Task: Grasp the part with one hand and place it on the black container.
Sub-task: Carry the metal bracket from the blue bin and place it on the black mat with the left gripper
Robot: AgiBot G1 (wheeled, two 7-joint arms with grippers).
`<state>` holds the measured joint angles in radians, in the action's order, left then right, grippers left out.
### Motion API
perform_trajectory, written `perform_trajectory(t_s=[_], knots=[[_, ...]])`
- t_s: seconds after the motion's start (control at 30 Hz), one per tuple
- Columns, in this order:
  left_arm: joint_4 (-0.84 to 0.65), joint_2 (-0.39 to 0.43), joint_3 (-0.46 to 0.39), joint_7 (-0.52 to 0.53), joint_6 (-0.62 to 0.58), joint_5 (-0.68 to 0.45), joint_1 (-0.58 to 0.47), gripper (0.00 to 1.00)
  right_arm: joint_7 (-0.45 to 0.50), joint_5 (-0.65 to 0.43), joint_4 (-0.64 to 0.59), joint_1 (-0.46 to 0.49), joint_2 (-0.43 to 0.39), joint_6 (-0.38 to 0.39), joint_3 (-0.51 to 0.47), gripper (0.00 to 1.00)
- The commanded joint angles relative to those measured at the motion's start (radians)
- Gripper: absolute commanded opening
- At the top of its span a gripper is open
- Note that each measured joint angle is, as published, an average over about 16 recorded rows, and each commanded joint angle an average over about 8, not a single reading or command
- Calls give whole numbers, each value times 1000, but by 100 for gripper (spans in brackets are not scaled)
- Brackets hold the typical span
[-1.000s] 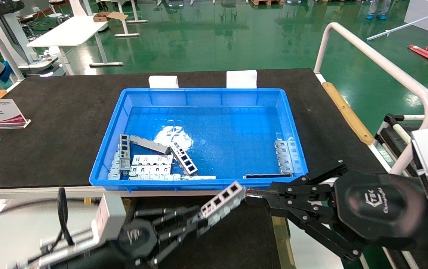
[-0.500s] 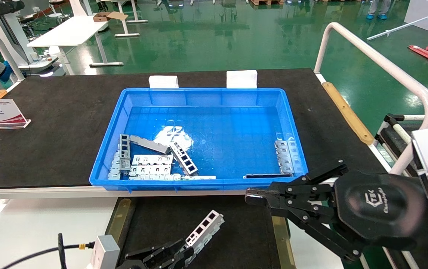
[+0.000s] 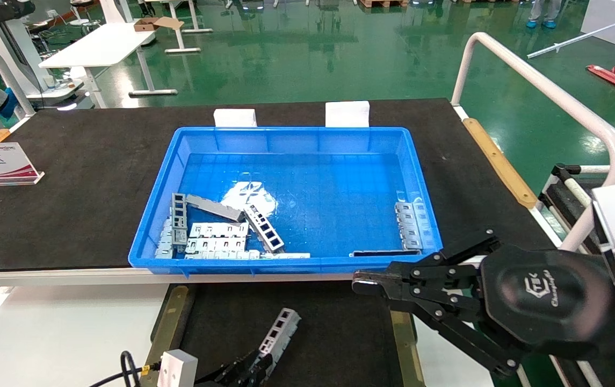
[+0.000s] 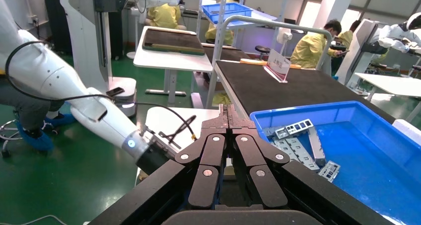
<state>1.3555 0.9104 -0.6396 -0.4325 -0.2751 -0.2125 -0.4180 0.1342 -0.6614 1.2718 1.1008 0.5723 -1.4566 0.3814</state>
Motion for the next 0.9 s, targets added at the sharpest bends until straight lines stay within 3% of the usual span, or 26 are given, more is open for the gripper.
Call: perform_trajectory(t_s=[0.03,0.4,0.9], knots=[[1,38,14,-4,67,10,7,0,0,0,0,0,0,0,0,0],[-3,213,61,-24,283,8,-5,0,0,0,0,0,0,0,0,0],[-36,386,132,-47,438,-43,-19,0,0,0,0,0,0,0,0,0]])
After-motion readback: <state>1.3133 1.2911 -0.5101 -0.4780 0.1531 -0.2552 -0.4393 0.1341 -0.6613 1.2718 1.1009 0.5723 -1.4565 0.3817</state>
